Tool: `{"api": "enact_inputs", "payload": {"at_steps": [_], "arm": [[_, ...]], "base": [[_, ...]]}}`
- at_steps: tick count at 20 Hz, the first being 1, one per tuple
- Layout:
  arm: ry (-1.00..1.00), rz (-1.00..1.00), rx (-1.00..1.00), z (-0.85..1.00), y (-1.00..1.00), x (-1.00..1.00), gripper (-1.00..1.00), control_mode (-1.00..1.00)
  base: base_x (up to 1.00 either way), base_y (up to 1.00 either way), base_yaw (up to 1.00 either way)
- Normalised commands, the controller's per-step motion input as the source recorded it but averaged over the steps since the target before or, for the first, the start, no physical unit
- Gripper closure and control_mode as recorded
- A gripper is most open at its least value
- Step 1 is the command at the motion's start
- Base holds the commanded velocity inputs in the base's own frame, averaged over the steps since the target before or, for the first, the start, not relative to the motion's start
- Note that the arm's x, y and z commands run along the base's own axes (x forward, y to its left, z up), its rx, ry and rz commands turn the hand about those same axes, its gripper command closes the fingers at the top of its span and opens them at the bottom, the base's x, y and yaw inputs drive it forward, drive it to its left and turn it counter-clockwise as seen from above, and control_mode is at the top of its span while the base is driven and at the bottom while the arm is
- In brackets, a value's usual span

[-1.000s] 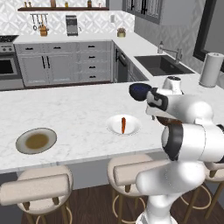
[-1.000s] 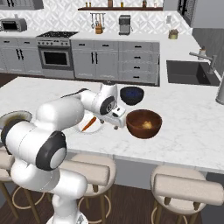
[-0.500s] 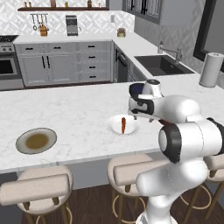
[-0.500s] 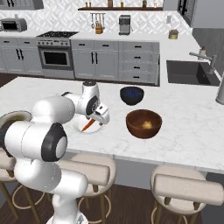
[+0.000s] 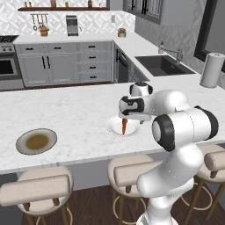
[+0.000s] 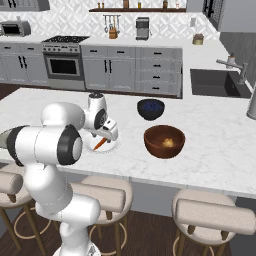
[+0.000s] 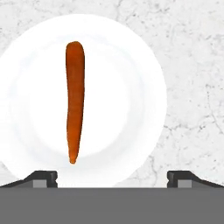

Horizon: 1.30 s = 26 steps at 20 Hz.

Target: Pick the chicken drumstick and carrot from their plates and place them in the bowl. Then put the bowl in the fridge.

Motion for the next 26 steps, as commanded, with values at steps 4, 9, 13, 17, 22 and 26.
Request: {"api": "enact_inputs", "payload": {"at_steps": [4, 9, 13, 17, 22, 26], "arm": [[0.0, 0.04, -0.01, -0.25, 0.32, 0.09, -1.0, -1.0], [0.0, 0.0, 0.0, -0.26, 0.2, 0.05, -1.0, -1.0], [0.0, 0.0, 0.0, -0.09, 0.09, 0.26, -1.0, -1.0], [0.0, 0.0, 0.0, -0.19, 0.07, 0.19, -1.0, -1.0], [0.0, 0.0, 0.0, -0.29, 0.0, 0.14, -1.0, -1.0], [0.0, 0.0, 0.0, -0.33, 0.0, 0.12, -1.0, -1.0]], "base": [[0.0, 0.0, 0.0], [0.0, 0.0, 0.0], [0.0, 0.0, 0.0], [0.0, 0.0, 0.0], [0.0, 0.0, 0.0], [0.0, 0.0, 0.0]]}}
